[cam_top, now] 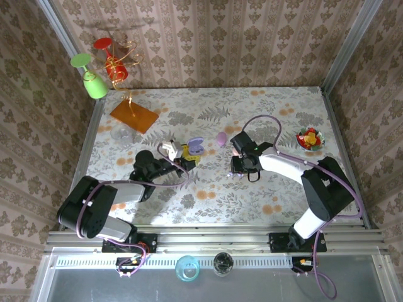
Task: Insert wireless bluetooth earbuds into charging case
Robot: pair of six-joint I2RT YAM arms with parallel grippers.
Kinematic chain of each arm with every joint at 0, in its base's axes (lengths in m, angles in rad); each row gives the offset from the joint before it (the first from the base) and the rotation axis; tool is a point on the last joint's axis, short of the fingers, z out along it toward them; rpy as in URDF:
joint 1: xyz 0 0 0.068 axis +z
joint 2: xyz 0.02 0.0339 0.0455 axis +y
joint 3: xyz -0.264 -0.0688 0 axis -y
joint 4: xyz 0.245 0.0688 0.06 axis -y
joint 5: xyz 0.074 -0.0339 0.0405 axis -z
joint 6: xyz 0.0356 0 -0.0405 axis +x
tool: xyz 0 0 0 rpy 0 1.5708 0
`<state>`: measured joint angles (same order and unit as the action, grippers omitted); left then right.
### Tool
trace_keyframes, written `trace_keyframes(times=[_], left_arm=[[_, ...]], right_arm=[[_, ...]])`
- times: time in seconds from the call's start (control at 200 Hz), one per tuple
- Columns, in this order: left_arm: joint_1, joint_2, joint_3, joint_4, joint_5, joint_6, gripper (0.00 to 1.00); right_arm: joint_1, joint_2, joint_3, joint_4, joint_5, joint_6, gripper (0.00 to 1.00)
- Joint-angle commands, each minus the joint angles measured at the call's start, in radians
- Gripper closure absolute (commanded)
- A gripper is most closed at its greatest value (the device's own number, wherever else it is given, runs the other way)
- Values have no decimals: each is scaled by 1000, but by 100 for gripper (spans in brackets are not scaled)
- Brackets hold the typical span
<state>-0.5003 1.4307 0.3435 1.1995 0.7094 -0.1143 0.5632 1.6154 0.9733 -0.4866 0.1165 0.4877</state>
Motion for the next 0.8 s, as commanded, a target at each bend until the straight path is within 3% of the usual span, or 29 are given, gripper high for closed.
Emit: trace_keyframes(times=[0.0, 0.28, 0.795], left_arm=[[20, -42, -28, 44, -1, 1, 70], [36, -166, -60, -117, -34, 82, 70], [34, -204, -83, -172, -34, 91, 69]], right_arm=[[44, -12, 53, -164, 180, -90, 57], [141, 103, 147, -267, 317, -129, 64], [147, 247, 192, -243, 282, -163, 68]])
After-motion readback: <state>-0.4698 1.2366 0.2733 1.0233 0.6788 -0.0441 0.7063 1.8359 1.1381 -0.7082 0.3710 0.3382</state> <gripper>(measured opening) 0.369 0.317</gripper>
